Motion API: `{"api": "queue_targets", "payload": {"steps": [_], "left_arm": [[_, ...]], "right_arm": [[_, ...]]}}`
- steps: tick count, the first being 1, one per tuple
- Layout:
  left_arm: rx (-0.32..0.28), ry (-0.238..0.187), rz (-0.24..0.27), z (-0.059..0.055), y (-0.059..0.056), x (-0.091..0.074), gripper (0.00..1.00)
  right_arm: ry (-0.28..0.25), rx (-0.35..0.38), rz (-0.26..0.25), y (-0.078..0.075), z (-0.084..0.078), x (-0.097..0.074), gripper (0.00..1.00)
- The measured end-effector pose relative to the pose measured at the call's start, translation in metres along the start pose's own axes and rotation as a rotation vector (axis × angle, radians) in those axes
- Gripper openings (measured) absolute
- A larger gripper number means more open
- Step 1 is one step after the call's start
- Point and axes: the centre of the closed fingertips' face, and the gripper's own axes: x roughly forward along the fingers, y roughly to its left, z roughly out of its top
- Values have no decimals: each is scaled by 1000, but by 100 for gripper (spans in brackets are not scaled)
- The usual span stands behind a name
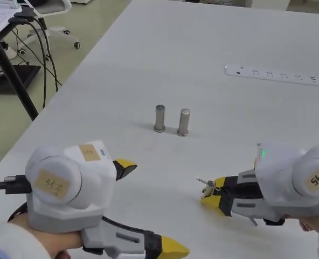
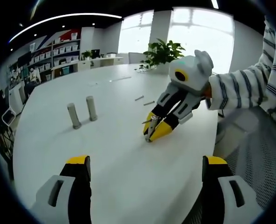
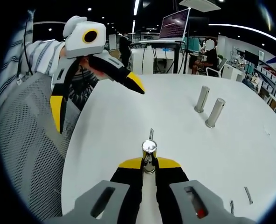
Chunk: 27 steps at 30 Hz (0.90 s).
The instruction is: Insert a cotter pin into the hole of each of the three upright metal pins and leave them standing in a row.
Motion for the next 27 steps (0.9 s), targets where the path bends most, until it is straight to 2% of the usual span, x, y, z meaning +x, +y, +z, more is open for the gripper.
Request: {"api": "queue_targets", "payload": {"steps": [8, 15, 20, 27], "left_arm": [[-10, 9, 9, -4, 3, -2, 99], [-15, -2, 21, -2, 6, -6, 99], [2, 22, 27, -5, 8, -8, 99], [-11, 26, 22, -10, 8, -6, 99]], "right_arm": [[-4, -93, 70, -6, 18, 11, 4], [-1, -129, 101, -12, 27, 23, 4], [-4, -141, 118, -15, 33, 33, 4], [9, -175, 150, -15, 38, 44, 4]]}}
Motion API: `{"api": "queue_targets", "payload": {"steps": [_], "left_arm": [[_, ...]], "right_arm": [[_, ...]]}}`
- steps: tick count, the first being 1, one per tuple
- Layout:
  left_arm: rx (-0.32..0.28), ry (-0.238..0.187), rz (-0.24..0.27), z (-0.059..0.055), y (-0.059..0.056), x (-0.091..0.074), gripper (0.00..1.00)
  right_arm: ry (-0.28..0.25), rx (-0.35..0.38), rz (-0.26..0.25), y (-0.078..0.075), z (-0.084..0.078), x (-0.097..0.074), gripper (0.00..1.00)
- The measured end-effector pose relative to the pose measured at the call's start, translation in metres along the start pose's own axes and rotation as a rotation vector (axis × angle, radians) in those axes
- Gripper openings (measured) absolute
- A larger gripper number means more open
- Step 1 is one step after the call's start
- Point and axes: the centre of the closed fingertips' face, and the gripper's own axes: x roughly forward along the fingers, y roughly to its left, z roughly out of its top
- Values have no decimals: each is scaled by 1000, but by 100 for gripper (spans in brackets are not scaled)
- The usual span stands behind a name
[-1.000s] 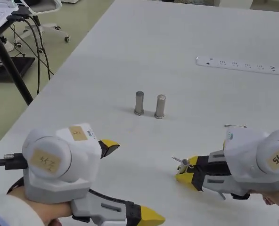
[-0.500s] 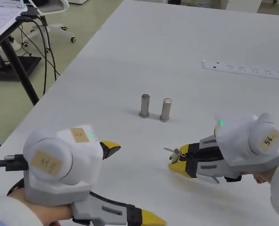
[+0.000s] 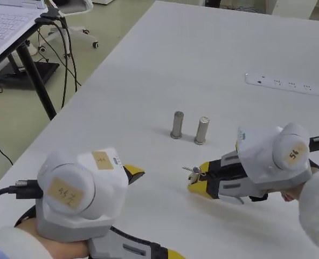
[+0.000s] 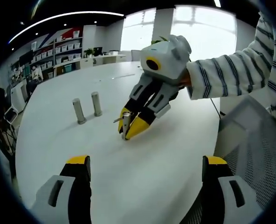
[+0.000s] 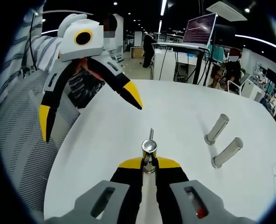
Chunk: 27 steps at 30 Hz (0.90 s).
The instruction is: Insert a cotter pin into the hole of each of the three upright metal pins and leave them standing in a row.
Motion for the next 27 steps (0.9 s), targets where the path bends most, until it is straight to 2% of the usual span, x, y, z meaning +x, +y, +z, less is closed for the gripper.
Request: {"api": "queue_targets", "payload": {"steps": [5, 16, 22, 27], "left_arm": [[-7, 0, 0, -2, 1, 0, 99], [-8, -1, -3, -4, 2, -1, 99], [-16, 6, -7, -8, 2, -1, 99], [-26, 16, -14, -12, 1, 0, 99]], "right_arm": [[-12, -8, 16, 1, 3, 3, 4], [3, -39, 46, 6, -1, 11, 4], [-6, -14, 45, 6, 2, 12, 4], [-4, -22, 41, 6, 2, 12, 5]]}}
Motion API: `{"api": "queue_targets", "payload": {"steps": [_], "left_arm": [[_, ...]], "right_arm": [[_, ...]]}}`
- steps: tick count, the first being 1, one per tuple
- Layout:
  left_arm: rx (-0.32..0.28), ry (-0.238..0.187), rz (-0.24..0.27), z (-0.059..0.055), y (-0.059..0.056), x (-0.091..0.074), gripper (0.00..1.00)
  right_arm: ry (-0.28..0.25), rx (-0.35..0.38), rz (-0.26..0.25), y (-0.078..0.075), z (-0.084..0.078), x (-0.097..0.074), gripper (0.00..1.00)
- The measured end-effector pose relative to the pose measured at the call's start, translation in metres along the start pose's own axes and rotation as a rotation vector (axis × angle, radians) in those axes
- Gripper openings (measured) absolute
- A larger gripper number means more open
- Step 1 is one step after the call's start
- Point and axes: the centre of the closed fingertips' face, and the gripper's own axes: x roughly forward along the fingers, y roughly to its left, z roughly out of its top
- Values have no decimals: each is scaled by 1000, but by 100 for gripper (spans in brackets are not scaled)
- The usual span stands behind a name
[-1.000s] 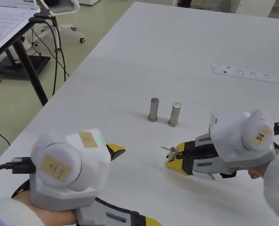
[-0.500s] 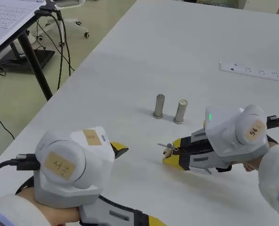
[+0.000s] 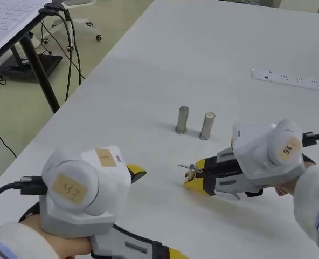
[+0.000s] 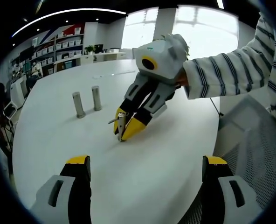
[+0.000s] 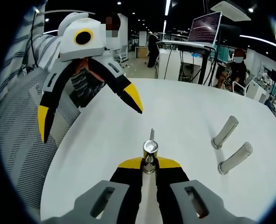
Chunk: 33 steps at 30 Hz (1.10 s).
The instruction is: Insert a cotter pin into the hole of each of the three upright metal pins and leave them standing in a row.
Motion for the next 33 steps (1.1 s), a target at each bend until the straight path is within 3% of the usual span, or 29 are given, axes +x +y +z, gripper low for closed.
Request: {"api": "queue_targets", "payload": {"steps": [10, 18, 24, 28, 33], "left_arm": [[-3, 2, -2, 1, 0, 0, 99], [0, 2, 2, 3, 0, -1, 99], [10, -11, 1, 10, -2, -4, 99], [25, 0, -2, 8, -2, -4, 99], [19, -7, -4, 10, -2, -5, 99]], "right_arm": [[-25, 30, 7, 1, 4, -1, 7], [-50, 65, -13, 3, 10, -6, 19], [-75, 89, -59, 6, 16, -24, 27], [-126, 116, -107, 10, 26, -44, 33], [-136, 172, -167, 14, 26, -61, 50]]}}
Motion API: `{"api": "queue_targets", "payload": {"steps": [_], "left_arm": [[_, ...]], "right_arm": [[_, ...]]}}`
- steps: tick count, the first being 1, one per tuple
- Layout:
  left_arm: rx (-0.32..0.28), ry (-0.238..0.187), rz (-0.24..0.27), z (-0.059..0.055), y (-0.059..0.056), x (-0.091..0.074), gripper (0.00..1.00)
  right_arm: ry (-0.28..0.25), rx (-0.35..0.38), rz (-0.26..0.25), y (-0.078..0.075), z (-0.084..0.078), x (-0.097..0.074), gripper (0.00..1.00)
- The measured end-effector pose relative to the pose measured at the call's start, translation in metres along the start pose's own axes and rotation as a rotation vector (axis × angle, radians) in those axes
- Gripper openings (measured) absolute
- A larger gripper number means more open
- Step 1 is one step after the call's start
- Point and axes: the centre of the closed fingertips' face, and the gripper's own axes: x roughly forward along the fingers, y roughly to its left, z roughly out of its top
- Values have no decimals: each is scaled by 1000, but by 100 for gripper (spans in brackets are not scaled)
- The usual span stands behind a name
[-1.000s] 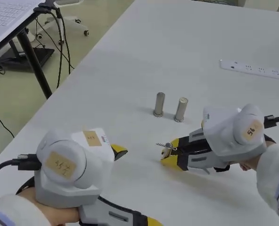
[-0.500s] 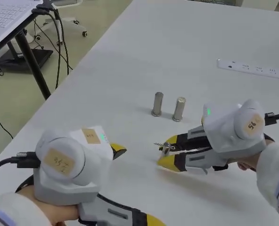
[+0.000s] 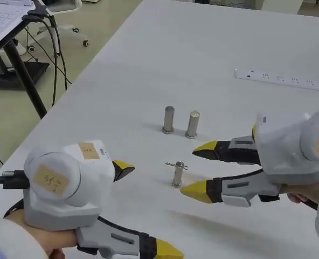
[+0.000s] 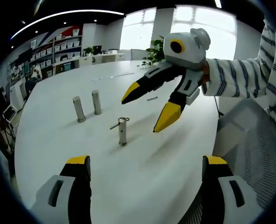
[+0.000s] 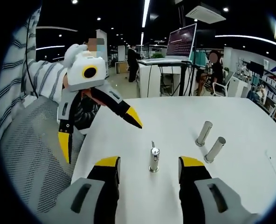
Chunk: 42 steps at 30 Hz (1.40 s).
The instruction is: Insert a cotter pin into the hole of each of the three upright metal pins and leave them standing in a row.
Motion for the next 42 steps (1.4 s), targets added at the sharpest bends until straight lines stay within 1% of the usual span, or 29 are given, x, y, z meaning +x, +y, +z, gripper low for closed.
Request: {"api": "queue_targets", "payload": {"steps": [1, 2, 5, 7, 10, 12, 13, 14, 15, 16, 18, 19, 22, 23, 24, 26, 29, 30, 31, 32, 34, 35, 36, 39, 42], "left_arm": [[-2, -1, -2, 1, 0, 0, 99], [-1, -4, -2, 2, 0, 0, 99], [-4, -21, -5, 8, 1, -2, 99], [-11, -27, -12, 10, 0, -3, 99], [-17, -19, -21, 10, 0, -3, 99], [-13, -18, -21, 10, 0, -4, 99], [-17, -22, -22, 11, 1, -5, 99], [-20, -26, -21, 12, 1, -5, 99], [-23, -33, -19, 14, 2, -5, 99], [-24, -40, -17, 15, 2, -6, 99], [-36, -61, -14, 20, 3, -7, 99], [-41, -69, -14, 22, 3, -7, 99], [-63, -108, -19, 31, 3, -9, 99], [-65, -112, -19, 32, 3, -10, 99], [-72, -127, -18, 36, 5, -11, 99], [-75, -135, -16, 39, 6, -11, 99], [-71, -137, -13, 42, 8, -12, 99], [-67, -136, -13, 43, 8, -12, 99], [-65, -136, -12, 43, 9, -12, 99], [-65, -137, -11, 44, 9, -12, 99], [-61, -147, -8, 46, 11, -12, 99], [-67, -150, -11, 48, 11, -12, 99], [-69, -151, -11, 48, 12, -12, 99], [-54, -149, 7, 49, 16, -11, 99], [-58, -146, 11, 50, 21, -10, 99]], "right_arm": [[-3, 24, -12, 1, 0, -4, 53], [-11, 32, -20, 1, 0, -7, 54], [-26, 59, -54, 4, 1, -18, 56], [-30, 79, -71, 5, 0, -24, 60], [-38, 101, -106, 5, 0, -34, 64], [-40, 132, -163, 0, -3, -43, 67], [-39, 129, -204, -4, -5, -49, 71], [-34, 137, -213, -5, -7, -52, 73], [-35, 176, -244, -8, -11, -57, 76], [-47, 189, -260, -9, -11, -61, 78], [-57, 223, -278, -8, -14, -69, 79], [-63, 227, -285, -8, -15, -72, 79], [-57, 257, -316, -7, -19, -80, 82], [-60, 276, -335, -8, -20, -84, 83], [-62, 289, -349, -8, -22, -86, 83], [-73, 314, -366, -7, -23, -90, 84], [-70, 346, -384, -5, -28, -95, 86], [-65, 350, -388, -4, -29, -96, 86], [-49, 367, -397, -2, -34, -99, 86], [-46, 379, -408, -2, -36, -101, 87], [-55, 409, -429, -1, -39, -107, 88], [-60, 434, -448, -1, -42, -111, 88], [-64, 444, -455, -1, -43, -114, 89], [-73, 491, -480, -1, -53, -123, 89], [-49, 525, -505, -2, -66, -131, 92]]}}
